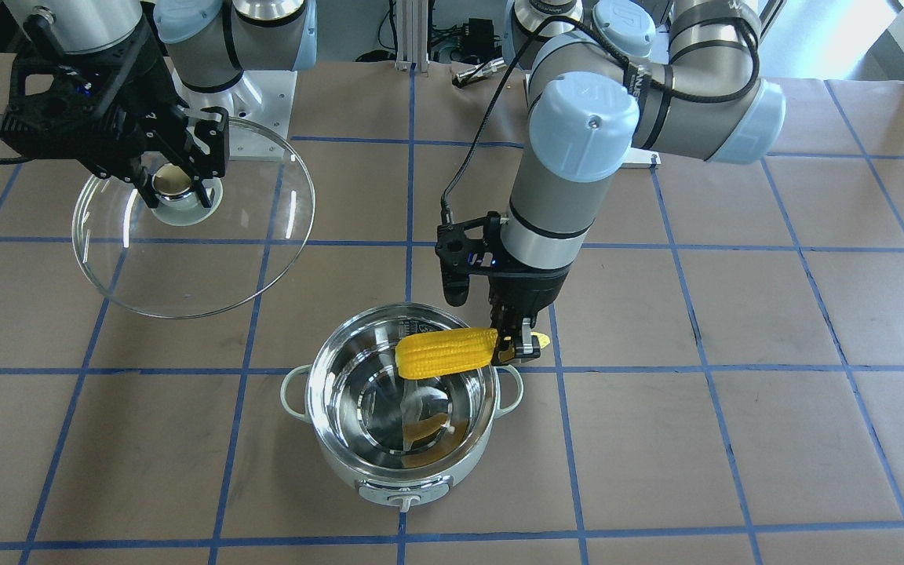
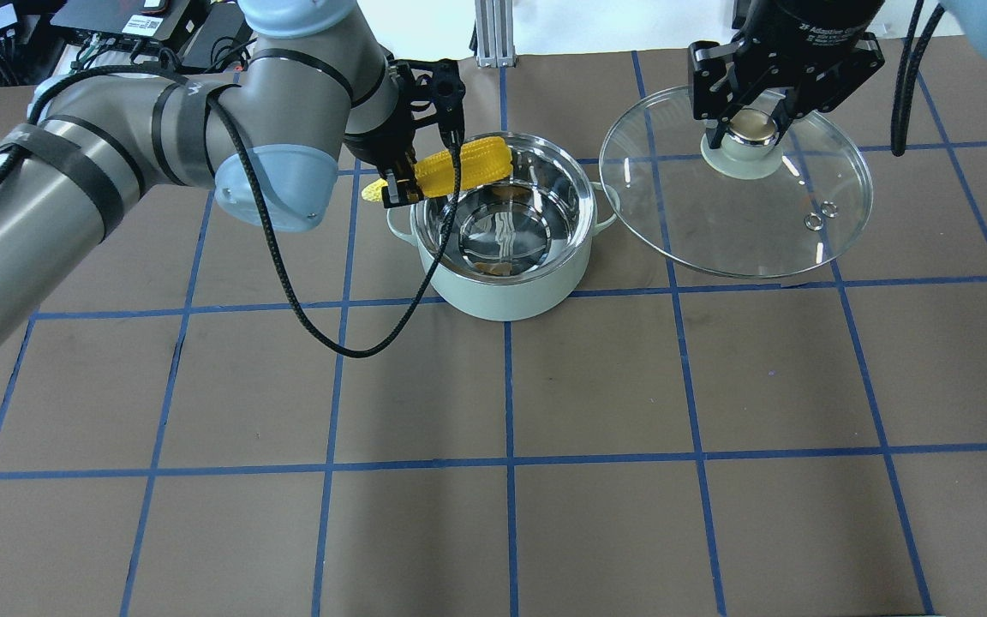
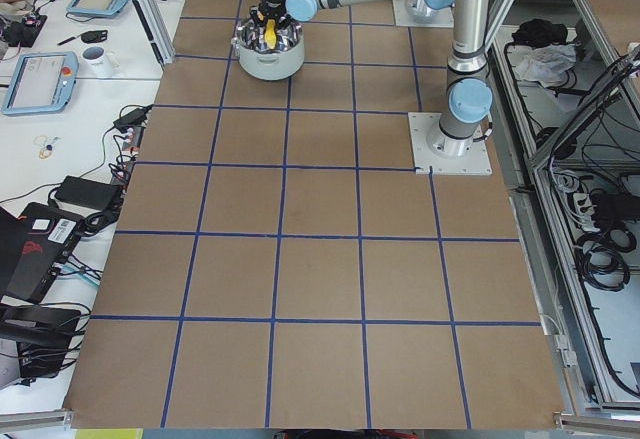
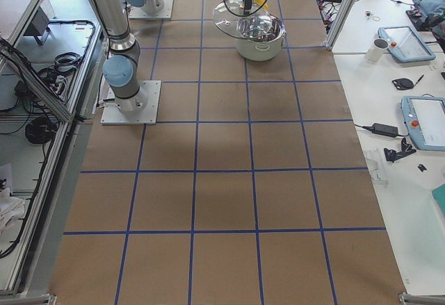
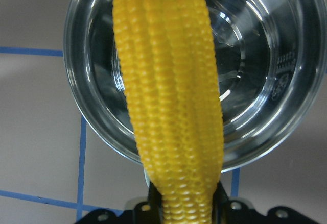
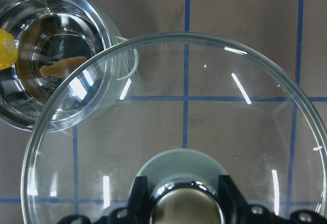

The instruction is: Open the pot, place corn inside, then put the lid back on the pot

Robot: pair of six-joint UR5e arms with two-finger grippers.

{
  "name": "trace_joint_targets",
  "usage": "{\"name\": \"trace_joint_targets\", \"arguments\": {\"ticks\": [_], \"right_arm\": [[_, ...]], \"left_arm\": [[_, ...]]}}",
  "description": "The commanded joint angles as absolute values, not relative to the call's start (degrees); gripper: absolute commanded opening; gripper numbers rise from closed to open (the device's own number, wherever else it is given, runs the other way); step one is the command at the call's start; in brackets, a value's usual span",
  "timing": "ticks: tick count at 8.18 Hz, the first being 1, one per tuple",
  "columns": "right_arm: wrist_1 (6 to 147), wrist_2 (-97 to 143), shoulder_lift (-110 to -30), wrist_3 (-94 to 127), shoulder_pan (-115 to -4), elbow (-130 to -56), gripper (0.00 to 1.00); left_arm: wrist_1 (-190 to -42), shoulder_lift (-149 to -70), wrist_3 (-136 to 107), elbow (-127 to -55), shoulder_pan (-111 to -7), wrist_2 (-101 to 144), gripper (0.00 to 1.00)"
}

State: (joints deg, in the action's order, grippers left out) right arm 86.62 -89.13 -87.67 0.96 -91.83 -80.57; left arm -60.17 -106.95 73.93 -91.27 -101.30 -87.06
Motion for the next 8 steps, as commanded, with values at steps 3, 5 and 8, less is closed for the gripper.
{"name": "trace_joint_targets", "arguments": {"ticks": [3,5,8], "right_arm": [[86.0,-89.0,-87.9,0.1,-90.9,-80.7,0.33],[86.0,-88.7,-87.9,0.1,-91.0,-80.7,0.33],[86.0,-88.6,-88.1,0.1,-91.0,-80.7,0.33]], "left_arm": [[-54.3,-114.2,68.2,-87.5,-105.1,-83.0,0.0],[-53.7,-116.8,67.9,-87.5,-105.6,-83.2,0.0],[-54.1,-116.5,67.4,-87.5,-105.6,-86.5,0.62]]}}
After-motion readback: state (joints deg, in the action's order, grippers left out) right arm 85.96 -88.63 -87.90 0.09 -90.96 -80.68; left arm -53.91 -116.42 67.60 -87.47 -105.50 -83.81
